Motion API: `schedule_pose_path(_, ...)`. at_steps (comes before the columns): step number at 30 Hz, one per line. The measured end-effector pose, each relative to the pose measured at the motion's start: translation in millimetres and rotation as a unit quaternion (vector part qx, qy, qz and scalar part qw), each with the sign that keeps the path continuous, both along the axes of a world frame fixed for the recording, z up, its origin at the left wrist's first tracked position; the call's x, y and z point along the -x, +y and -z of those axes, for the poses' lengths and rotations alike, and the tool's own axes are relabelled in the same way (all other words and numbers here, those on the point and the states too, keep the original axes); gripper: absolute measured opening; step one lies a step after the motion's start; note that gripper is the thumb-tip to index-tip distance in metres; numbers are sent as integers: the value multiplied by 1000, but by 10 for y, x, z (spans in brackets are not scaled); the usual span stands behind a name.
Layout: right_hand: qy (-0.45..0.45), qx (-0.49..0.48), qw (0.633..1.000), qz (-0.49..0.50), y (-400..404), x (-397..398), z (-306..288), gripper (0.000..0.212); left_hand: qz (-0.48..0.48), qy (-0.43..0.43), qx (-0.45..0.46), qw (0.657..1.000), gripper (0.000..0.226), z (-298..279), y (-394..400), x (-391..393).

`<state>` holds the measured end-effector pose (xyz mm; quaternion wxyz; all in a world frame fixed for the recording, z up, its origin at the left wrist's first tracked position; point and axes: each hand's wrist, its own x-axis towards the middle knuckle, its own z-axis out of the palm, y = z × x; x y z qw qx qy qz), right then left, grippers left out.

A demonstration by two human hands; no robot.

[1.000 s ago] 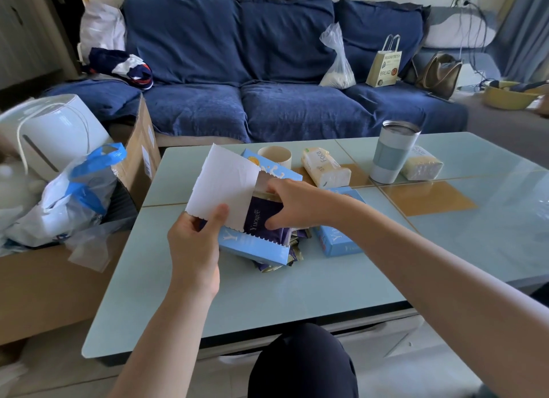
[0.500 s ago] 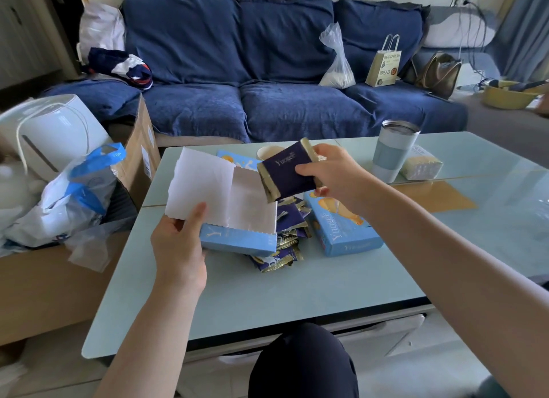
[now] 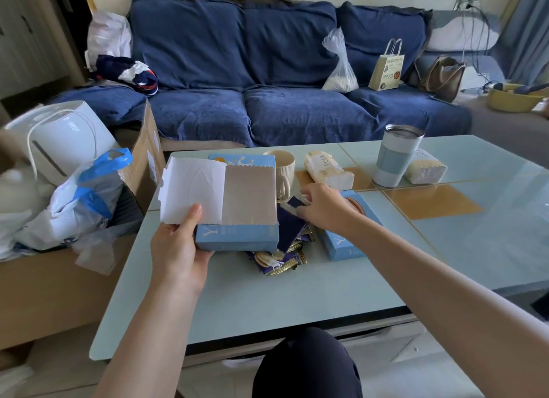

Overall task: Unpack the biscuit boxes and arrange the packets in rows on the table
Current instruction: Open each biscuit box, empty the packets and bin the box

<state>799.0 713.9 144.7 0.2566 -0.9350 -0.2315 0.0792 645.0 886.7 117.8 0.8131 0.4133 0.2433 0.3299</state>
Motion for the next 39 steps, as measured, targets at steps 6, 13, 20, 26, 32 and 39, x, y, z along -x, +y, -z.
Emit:
schedule_pose_path(6, -81, -56, 995, -1, -15, 93, -62, 30, 18, 0, 21, 1000, 16, 31, -36, -42)
schedule_pose_path(13, 310, -328, 892, 9, -157, 385, -154, 30, 61, -14, 21, 998, 18, 30, -281, -128)
schedule_pose_path(20, 319, -409, 852, 68, -585, 357, -105, 35, 84, 17, -20, 996, 16, 3, -664, -250)
schedule_pose_path(26, 302, -444, 838, 93, -1041, 335, -86, 26, 198, 9, -136, 971, 44, -21, -1032, -359)
schedule_pose_path(32, 299, -470, 819, 138, -1544, 330, -24, 29, 248, 47, -127, 959, 50, 22, -1435, -554)
schedule_pose_path(39, 300, -508, 791, 163, -2126, 372, 79, 31, 254, 50, -177, 950, 7, 110, -1991, -752)
